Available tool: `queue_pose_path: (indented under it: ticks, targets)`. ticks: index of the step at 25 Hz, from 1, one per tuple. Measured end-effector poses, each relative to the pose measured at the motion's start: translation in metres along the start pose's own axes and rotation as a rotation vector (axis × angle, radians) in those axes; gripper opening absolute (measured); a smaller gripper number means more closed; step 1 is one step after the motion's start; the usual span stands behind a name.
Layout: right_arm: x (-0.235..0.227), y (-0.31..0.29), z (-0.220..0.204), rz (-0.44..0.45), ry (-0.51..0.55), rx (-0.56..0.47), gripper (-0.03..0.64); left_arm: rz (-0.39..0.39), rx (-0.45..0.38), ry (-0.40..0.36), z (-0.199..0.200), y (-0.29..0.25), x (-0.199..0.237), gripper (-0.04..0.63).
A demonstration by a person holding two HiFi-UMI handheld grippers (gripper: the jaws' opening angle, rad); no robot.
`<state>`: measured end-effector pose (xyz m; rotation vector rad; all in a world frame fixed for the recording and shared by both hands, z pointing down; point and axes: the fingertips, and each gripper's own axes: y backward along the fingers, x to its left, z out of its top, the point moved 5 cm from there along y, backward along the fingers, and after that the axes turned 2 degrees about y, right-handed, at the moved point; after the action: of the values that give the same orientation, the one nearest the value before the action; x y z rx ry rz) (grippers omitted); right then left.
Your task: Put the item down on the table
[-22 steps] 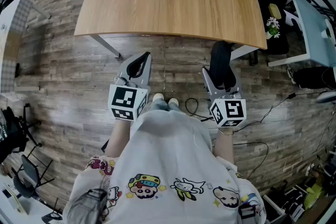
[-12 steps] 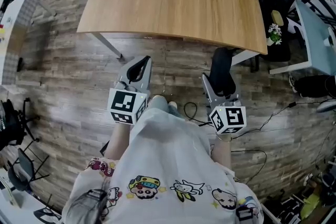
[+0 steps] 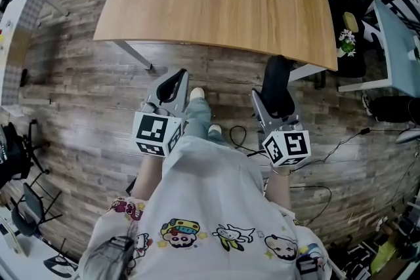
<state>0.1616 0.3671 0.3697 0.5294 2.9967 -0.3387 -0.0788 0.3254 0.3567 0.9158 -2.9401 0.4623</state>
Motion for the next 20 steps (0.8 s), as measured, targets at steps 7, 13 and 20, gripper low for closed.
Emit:
queue_pose_path:
  ticks: [7, 13, 20]
  targets:
    - [-0.017, -0.072, 0.019, -0.004, 0.005, 0.022, 0.339, -0.034, -0.002, -0.002, 0.024, -0.057, 0.044, 0.0]
    - [-0.026, -0.149, 0.047, -0.015, 0.023, 0.011, 0.341, -0.06, -0.011, -0.015, 0.051, -0.107, 0.1, 0.0]
    - [-0.03, -0.205, 0.063, -0.075, 0.009, 0.008, 0.341, -0.104, -0.003, -0.028, 0.069, -0.148, 0.149, 0.0]
